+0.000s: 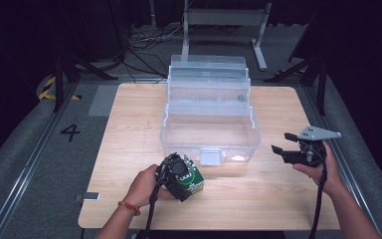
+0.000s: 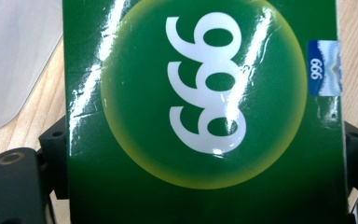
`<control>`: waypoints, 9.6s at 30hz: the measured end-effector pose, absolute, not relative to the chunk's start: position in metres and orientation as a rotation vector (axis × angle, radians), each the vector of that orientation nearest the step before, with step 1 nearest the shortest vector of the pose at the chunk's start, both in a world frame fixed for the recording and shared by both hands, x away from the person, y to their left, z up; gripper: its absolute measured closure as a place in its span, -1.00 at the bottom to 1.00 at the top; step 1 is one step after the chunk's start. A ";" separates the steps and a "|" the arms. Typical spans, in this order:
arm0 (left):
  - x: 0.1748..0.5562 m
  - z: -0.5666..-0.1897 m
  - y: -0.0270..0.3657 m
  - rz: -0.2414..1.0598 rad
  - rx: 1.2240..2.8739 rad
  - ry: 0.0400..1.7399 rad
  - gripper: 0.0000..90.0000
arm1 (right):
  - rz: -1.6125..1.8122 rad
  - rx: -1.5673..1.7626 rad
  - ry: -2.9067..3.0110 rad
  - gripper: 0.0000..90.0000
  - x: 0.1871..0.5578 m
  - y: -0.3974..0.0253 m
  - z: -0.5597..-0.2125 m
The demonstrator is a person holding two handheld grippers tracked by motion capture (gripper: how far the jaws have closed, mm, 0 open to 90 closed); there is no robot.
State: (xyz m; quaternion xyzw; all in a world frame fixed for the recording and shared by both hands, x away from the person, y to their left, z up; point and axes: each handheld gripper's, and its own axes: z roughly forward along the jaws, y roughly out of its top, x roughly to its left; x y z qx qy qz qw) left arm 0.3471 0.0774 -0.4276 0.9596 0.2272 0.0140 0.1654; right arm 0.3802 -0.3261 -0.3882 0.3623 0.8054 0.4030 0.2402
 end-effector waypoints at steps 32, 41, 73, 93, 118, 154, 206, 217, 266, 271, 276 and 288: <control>0.341 -0.427 0.083 0.012 2.793 0.530 -0.65 | 1.056 1.096 2.376 -0.01 0.440 -0.272 -0.405; 0.337 -0.428 0.084 0.010 2.788 0.517 -0.65 | 1.071 1.108 2.357 0.01 0.430 -0.275 -0.407; 0.295 -0.420 0.090 -0.009 2.769 0.402 -0.63 | 1.056 1.136 2.335 -0.17 0.366 -0.279 -0.404; 0.291 -0.365 0.095 0.043 2.698 0.259 -0.63 | 0.950 1.193 2.206 -0.39 0.348 -0.396 -0.429; 0.328 -0.309 0.067 0.151 2.620 0.120 -0.63 | 0.988 1.247 2.255 -0.49 0.353 -0.394 -0.485; 0.441 -0.333 0.076 0.174 2.678 0.004 -0.64 | 1.000 1.256 2.227 -0.50 0.350 -0.394 -0.487; 0.448 -0.365 0.084 -0.021 2.672 0.194 -0.72 | 1.001 1.254 2.226 -0.50 0.349 -0.394 -0.487; 0.439 -0.359 0.090 0.013 2.627 0.231 -0.63 | 1.001 1.254 2.227 -0.50 0.349 -0.394 -0.487; 0.368 -0.405 0.104 0.152 2.519 0.334 0.41 | 1.305 0.833 2.227 -0.03 0.465 -0.335 -0.339; 0.375 -0.406 0.110 0.116 2.494 0.353 0.67 | 1.272 0.778 2.260 0.05 0.482 -0.309 -0.323; 0.375 -0.406 0.109 0.114 2.503 0.354 0.69 | 1.255 0.734 2.285 0.07 0.494 -0.288 -0.313; 0.377 -0.407 0.111 0.094 2.490 0.338 0.71 | 1.170 0.688 2.401 0.12 0.524 -0.243 -0.312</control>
